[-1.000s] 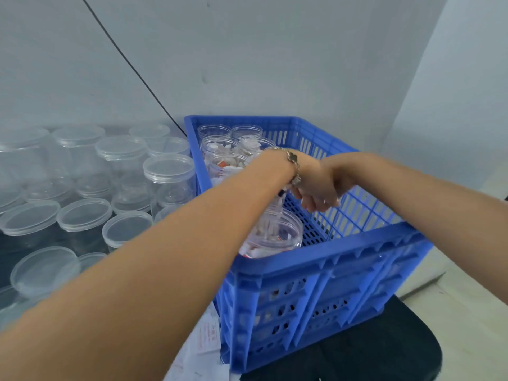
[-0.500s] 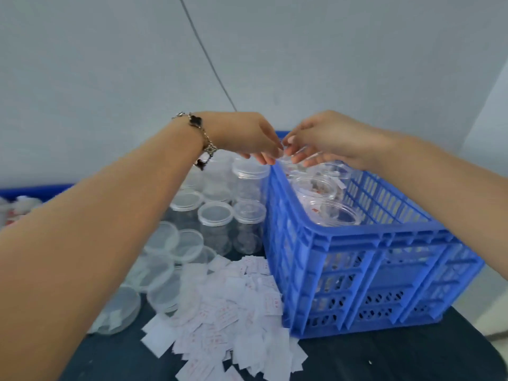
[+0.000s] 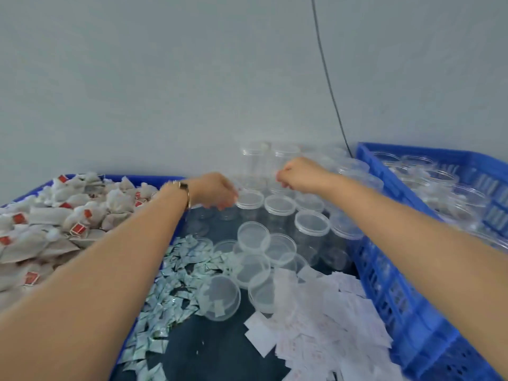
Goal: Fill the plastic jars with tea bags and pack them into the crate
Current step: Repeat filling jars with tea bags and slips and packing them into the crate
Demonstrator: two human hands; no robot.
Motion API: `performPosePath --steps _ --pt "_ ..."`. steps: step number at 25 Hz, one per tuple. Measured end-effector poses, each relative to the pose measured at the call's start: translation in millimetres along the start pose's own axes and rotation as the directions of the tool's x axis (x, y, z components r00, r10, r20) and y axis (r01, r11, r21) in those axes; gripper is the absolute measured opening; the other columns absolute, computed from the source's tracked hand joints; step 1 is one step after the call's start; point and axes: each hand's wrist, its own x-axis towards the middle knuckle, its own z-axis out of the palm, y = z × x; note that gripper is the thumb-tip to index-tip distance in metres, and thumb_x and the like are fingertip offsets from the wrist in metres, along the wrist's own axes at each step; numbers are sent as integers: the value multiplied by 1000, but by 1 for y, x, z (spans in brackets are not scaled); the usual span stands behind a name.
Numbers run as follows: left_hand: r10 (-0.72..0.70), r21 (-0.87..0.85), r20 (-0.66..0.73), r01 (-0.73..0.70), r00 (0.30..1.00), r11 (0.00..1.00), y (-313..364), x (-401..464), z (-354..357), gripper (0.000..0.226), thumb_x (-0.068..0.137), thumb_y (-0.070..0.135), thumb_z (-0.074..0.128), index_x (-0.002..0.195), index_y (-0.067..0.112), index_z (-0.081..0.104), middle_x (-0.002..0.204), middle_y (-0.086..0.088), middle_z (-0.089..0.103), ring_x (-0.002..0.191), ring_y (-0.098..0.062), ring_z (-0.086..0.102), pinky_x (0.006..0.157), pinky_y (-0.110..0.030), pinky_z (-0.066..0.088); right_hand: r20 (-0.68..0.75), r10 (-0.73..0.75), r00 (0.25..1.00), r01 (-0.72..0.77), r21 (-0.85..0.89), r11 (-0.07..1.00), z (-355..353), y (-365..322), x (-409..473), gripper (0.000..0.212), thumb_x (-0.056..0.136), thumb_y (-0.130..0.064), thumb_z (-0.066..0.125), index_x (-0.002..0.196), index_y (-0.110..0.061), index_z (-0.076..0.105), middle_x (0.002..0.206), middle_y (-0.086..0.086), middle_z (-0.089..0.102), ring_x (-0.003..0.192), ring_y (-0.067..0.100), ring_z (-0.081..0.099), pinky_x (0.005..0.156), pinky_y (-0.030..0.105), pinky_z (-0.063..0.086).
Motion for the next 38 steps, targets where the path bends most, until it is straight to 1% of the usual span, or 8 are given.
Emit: performPosePath --steps 6,11,14,19,23,26,32,38 --pt "-166 -45 -11 166 986 985 -79 57 48 33 89 17 61 118 1 63 125 -13 62 115 -27 56 93 -28 41 103 216 971 -222 48 974 93 29 64 38 94 -31 52 62 -13 43 64 3 43 74 22 48 54 27 32" --pt "-120 -247 -179 74 977 966 -61 134 46 69 85 19 67 144 9 33 143 -13 42 128 -27 44 96 -28 36 -57 257 965 -218 374 902 90 25 118 9 89 -17 52 90 -9 55 84 4 54 82 24 53 56 23 36" --pt "-108 -223 -286 44 952 974 -50 174 38 102 75 24 76 151 8 10 153 -15 26 139 -30 27 111 -37 27 -30 286 958 -235 493 838 86 19 148 52 87 -14 55 135 -4 39 129 12 51 117 28 50 77 25 33" --pt "-31 -344 -297 -77 954 936 -45 222 43 126 69 21 80 149 11 -17 159 -10 9 146 -24 14 118 -43 18 -145 268 952 -193 395 898 105 24 169 57 86 -7 49 140 -5 29 131 15 52 115 32 52 72 26 32" --pt "27 -472 -355 -204 934 858 -41 231 43 99 66 1 76 144 10 16 134 -5 45 122 -24 48 94 -31 48 -116 281 953 -210 414 886 103 25 172 53 88 -8 48 139 -5 33 134 16 48 119 31 49 77 24 33" --pt "58 -463 -422 -270 905 844 -30 210 36 84 63 3 76 134 13 31 110 15 48 101 -8 52 71 -8 42 -118 284 952 -205 446 871 91 18 162 30 88 -10 47 118 -12 46 112 13 52 94 28 51 61 23 33" --pt "-55 -557 -429 -216 902 802 -13 115 2 101 73 25 82 149 11 18 137 -4 46 114 -15 48 97 -28 39 -317 189 929 -46 407 912 59 -2 82 46 90 -10 43 135 -11 47 136 4 52 123 21 49 85 20 31" --pt "8 -440 -320 -156 947 884 -14 -7 44 72 64 40 84 123 12 52 110 0 58 101 -16 57 86 -28 49 -191 127 973 -37 418 908 78 8 -45 38 88 -9 50 125 -13 56 110 -1 62 82 14 60 71 25 52"
